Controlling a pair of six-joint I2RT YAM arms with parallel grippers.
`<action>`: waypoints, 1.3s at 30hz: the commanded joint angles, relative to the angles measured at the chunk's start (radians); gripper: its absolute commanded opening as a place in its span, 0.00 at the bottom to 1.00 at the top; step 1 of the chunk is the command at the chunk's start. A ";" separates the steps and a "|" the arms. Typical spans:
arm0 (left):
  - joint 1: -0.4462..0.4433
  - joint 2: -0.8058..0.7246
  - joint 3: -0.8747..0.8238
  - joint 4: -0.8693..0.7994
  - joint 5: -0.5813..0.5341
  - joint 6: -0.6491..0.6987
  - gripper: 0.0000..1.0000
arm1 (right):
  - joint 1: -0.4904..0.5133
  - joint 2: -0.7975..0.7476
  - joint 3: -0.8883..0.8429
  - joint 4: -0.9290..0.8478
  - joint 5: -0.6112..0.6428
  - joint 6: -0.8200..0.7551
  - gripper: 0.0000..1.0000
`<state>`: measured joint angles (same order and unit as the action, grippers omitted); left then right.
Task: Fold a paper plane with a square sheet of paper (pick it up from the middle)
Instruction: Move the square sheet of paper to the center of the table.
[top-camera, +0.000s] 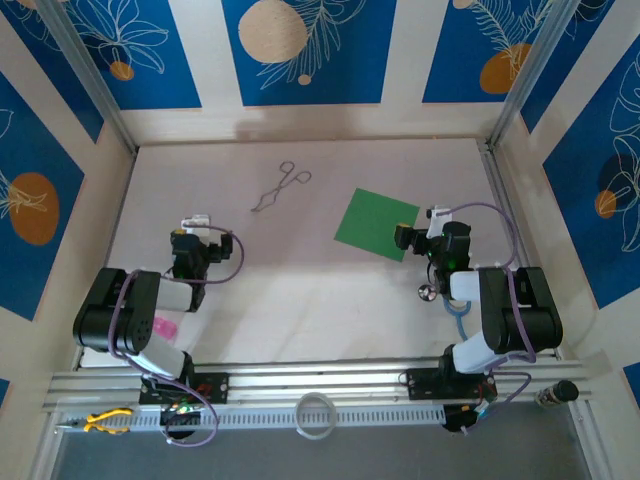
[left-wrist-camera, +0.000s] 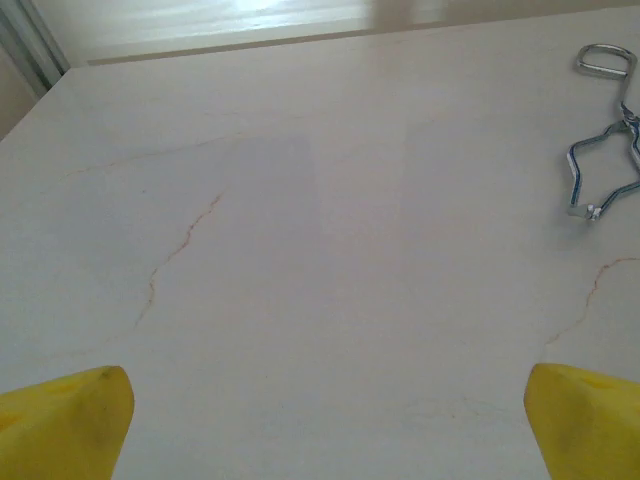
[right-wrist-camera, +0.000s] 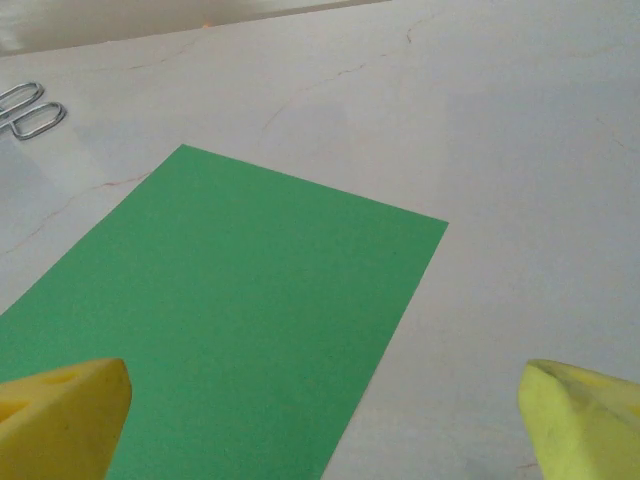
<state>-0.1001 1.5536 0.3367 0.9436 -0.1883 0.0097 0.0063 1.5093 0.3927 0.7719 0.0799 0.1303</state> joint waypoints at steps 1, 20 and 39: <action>0.015 0.011 0.019 0.038 -0.012 0.009 1.00 | -0.003 0.012 0.022 0.036 0.020 -0.024 0.99; 0.017 0.010 0.036 0.002 0.086 0.039 1.00 | -0.006 0.014 0.026 0.030 0.012 -0.022 0.99; 0.015 -0.016 -0.022 0.090 0.066 0.030 1.00 | 0.006 -0.019 0.034 -0.008 -0.005 -0.047 0.99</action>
<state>-0.0982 1.5532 0.3367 0.9749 -0.1127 0.0360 0.0067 1.5089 0.3931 0.7696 0.0792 0.1120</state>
